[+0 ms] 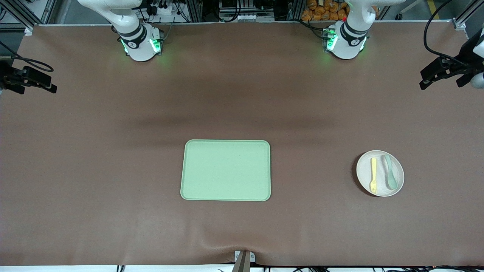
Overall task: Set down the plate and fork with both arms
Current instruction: 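Move the left gripper toward the white plate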
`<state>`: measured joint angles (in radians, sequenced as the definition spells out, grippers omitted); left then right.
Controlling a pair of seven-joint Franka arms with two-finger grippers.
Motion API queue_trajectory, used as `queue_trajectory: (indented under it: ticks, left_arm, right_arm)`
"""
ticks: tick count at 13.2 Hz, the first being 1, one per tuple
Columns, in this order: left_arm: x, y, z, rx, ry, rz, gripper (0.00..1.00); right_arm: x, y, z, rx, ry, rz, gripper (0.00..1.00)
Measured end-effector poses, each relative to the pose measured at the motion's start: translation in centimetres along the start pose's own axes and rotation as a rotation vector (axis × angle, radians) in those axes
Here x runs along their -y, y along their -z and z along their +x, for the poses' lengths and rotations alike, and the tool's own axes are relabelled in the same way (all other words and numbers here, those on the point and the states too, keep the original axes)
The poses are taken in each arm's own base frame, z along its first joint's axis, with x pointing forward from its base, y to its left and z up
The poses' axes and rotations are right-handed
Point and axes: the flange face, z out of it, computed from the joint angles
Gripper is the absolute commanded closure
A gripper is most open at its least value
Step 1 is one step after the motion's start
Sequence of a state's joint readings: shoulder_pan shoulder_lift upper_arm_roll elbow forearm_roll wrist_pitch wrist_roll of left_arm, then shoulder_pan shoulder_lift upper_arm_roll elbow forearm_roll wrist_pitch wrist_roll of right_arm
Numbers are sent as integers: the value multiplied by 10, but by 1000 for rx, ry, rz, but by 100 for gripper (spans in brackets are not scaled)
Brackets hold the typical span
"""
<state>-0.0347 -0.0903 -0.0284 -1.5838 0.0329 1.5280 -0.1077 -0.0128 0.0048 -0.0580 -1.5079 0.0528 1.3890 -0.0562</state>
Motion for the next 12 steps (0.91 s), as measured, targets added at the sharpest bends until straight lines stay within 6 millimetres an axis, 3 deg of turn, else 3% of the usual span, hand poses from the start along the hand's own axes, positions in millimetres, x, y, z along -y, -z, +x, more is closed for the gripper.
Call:
queue_trajectory:
  ticks: [5,7,9,12]
  left_arm:
    - [1,-6,4,10,2,0,0]
    - [15,-19,11,37,26,2,0]
    - [43,-57,30,94,53,4,0]
    - [80,-145,73,107,110,-1,0]
  right_arm:
    - [-1,-10,4,20,-1,1,0]
    - [-1,-10,4,21,-3,1,0]
    - [-2,-10,4,21,-3,1,0]
    - [-3,-10,4,22,-5,1,0]
